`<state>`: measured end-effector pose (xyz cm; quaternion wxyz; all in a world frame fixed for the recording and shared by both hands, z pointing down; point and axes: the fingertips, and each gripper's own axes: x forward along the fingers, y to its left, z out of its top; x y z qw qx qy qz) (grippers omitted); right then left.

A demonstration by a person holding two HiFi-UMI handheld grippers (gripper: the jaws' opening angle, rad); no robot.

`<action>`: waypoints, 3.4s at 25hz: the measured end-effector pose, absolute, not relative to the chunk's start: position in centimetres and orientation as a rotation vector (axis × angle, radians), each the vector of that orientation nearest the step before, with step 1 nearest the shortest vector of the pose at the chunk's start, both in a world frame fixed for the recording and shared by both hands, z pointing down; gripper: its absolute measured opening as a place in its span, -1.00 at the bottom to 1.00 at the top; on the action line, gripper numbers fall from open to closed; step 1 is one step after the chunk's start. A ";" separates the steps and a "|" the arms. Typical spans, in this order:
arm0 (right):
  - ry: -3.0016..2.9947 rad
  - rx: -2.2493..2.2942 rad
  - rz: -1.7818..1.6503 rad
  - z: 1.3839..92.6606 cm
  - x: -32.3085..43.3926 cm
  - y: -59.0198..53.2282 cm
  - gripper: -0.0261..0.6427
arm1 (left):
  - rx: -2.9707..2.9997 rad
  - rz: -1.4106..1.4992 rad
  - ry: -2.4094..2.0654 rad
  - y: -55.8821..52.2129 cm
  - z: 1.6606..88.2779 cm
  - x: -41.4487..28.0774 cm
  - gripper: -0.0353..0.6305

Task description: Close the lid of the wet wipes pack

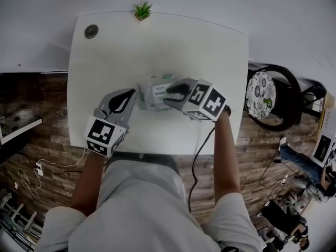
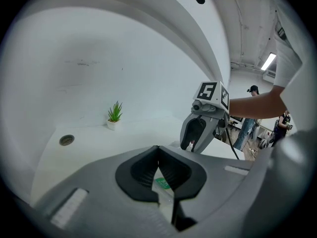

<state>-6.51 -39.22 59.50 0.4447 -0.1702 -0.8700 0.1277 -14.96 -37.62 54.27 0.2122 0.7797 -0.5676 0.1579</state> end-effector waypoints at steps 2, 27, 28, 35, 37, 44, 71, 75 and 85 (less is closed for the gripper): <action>-2.152 -0.416 0.321 59.9 -6.3 -38.9 -0.52 | 2.165 0.441 -1.576 -37.4 54.2 -14.9 -0.89; -2.076 -0.341 0.257 63.3 -5.9 -37.2 -0.52 | 2.161 0.436 -1.570 -37.3 54.8 -14.2 -0.89; -2.074 -0.339 0.259 63.4 -5.9 -37.2 -0.53 | 2.162 0.435 -1.569 -37.3 54.8 -14.2 -0.89; -2.085 -0.303 0.258 63.4 -6.0 -37.3 -0.53 | 2.165 0.430 -1.567 -37.2 54.6 -14.3 -0.89; -2.100 -0.284 0.260 63.4 -6.0 -37.3 -0.53 | 2.166 0.428 -1.567 -37.2 54.5 -14.4 -0.89; -2.158 -0.191 0.242 63.3 -6.1 -37.3 -0.53 | 2.190 0.421 -1.568 -37.0 53.8 -14.2 -0.89; -2.437 0.444 0.124 52.9 -5.2 -36.9 -0.79 | 2.326 0.348 -1.610 -33.1 48.0 -16.1 -0.89; -2.457 0.548 0.131 51.8 -5.0 -36.7 -0.84 | 2.341 0.333 -1.614 -32.4 47.3 -16.5 -0.89; -2.472 0.831 0.152 48.7 -2.7 -35.5 -0.91 | 2.396 0.277 -1.636 -30.9 44.7 -17.5 -0.89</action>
